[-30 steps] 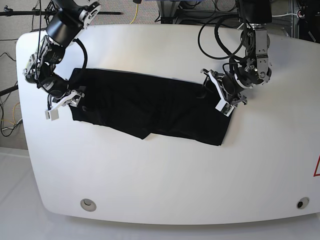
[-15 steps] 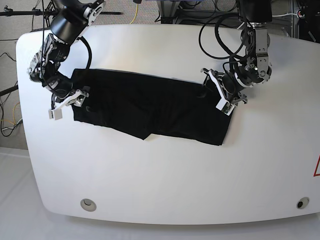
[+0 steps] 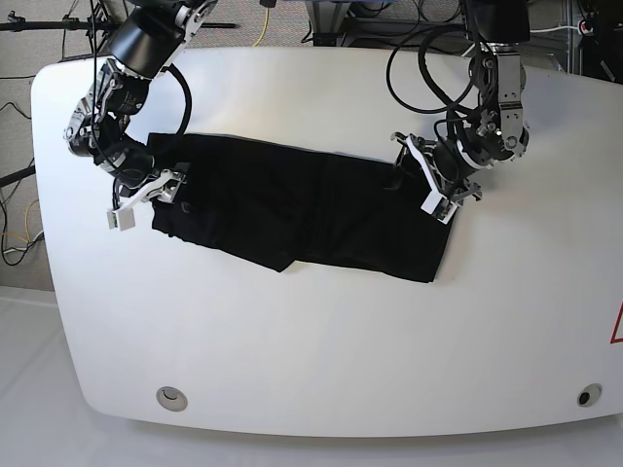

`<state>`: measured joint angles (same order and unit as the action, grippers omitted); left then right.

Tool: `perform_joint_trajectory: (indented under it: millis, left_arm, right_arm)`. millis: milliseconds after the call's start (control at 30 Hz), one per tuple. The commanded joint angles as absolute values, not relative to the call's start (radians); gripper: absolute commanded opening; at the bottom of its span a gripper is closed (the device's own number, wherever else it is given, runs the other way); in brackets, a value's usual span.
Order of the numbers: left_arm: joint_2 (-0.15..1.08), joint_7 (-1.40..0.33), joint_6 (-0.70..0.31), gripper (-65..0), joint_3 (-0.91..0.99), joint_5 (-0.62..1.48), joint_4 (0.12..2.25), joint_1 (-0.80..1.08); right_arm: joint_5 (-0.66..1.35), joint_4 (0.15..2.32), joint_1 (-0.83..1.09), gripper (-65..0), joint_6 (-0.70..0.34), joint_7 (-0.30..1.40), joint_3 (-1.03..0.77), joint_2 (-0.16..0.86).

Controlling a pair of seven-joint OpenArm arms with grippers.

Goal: Fold the T-shirt properly
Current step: 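Drag the held shirt end with the right gripper to straighten the strip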

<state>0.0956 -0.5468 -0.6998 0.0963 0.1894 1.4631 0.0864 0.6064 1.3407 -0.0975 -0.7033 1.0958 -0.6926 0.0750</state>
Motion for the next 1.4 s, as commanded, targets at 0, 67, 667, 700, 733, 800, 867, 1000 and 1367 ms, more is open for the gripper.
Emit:
perform_joint_trajectory:
  millis: [0, 67, 667, 700, 733, 800, 867, 1000, 1367]
  left_arm:
    - [0.103, -0.566, -0.698, -34.2, 0.097, 0.177, 1.472, 0.084]
    - [0.102, -0.568, -0.698, -33.9, 0.096, 0.183, 1.472, 0.075]
    - [0.096, -0.569, -0.698, -33.6, 0.095, 0.184, 1.471, 0.075]
    - [0.095, -0.57, -0.698, -33.6, 0.094, 0.184, 1.471, 0.076]
    - [0.093, -0.572, -0.698, -33.6, 0.094, 0.185, 1.471, 0.077]
    - [0.094, -0.573, -0.698, -33.4, 0.094, 0.188, 1.473, 0.078]
    - [0.092, -0.573, -0.698, -33.5, 0.094, 0.189, 1.473, 0.079]
    - [0.092, -0.572, -0.698, -33.4, 0.093, 0.188, 1.473, 0.08]
    - [0.099, -0.576, -0.698, -33.3, 0.094, 0.185, 1.466, 0.077]
  right_arm:
    - [0.588, 1.344, -0.108, -17.1, -0.698, 1.117, -0.692, 0.082]
    - [0.574, 1.307, -0.112, -17.0, -0.698, 1.12, -0.699, 0.09]
    - [0.594, 1.219, -0.115, -16.0, -0.698, 1.135, -0.702, 0.133]
    - [0.592, 1.218, -0.115, -16.1, -0.698, 1.136, -0.7, 0.131]
    - [0.591, 1.217, -0.114, -16.2, -0.698, 1.138, -0.698, 0.129]
    - [0.596, 1.198, -0.111, -17.0, -0.698, 1.136, -0.699, 0.12]
    - [0.595, 1.195, -0.111, -18.0, -0.698, 1.137, -0.696, 0.117]
    - [0.595, 1.199, -0.11, -23.5, -0.698, 1.137, -0.694, 0.113]
    - [0.605, 1.268, -0.115, -39.3, -0.698, 1.146, -0.703, 0.104]
